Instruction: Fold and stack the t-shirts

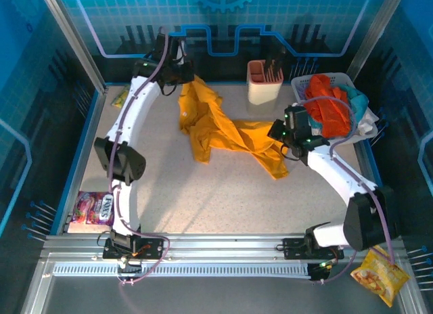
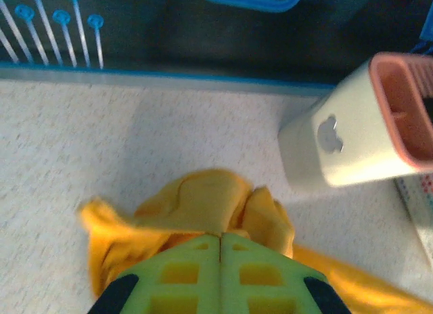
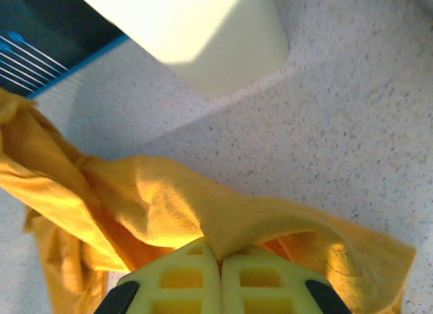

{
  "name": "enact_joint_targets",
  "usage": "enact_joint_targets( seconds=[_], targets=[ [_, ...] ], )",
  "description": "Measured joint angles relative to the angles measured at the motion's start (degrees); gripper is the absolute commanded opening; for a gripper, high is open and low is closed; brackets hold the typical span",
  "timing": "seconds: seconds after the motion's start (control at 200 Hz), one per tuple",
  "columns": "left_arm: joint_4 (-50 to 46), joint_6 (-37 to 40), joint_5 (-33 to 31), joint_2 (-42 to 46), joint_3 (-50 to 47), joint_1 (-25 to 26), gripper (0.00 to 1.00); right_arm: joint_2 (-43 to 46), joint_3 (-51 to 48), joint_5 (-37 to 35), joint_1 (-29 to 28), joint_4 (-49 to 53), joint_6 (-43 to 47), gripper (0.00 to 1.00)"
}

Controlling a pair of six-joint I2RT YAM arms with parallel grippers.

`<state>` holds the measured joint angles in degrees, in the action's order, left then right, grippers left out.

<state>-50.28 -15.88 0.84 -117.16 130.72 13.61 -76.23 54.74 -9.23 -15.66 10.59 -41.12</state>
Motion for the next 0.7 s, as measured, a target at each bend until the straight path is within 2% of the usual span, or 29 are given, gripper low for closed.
enact_joint_targets(
  seconds=[0.165, 0.37, 0.47, 0.565, 0.7],
  targets=[
    [6.29, 0.46, -0.11, 20.22, -25.59, 0.17, 0.0, 8.28, -0.57, 0.22, 0.35, 2.25, 0.66, 0.01],
    [8.76, 0.28, -1.92, 38.58, -44.5, 0.13, 0.02, 14.84, -5.4, 1.97, -1.57, 8.17, -0.22, 0.03],
    [8.55, -0.79, -1.95, 43.8, -53.62, -1.55, 0.02, 15.37, -8.87, 2.29, -6.27, 12.39, -1.73, 0.05],
    [6.56, -1.9, -1.86, 46.84, -61.86, -5.31, 0.05, 15.54, -12.2, 2.34, -12.33, 15.91, -4.2, 0.07],
    [2.21, -2.75, -2.38, 48.61, -66.9, -7.45, 0.12, 15.93, -16.02, 1.73, -20.09, 20.26, -8.63, 0.1]
  ],
)
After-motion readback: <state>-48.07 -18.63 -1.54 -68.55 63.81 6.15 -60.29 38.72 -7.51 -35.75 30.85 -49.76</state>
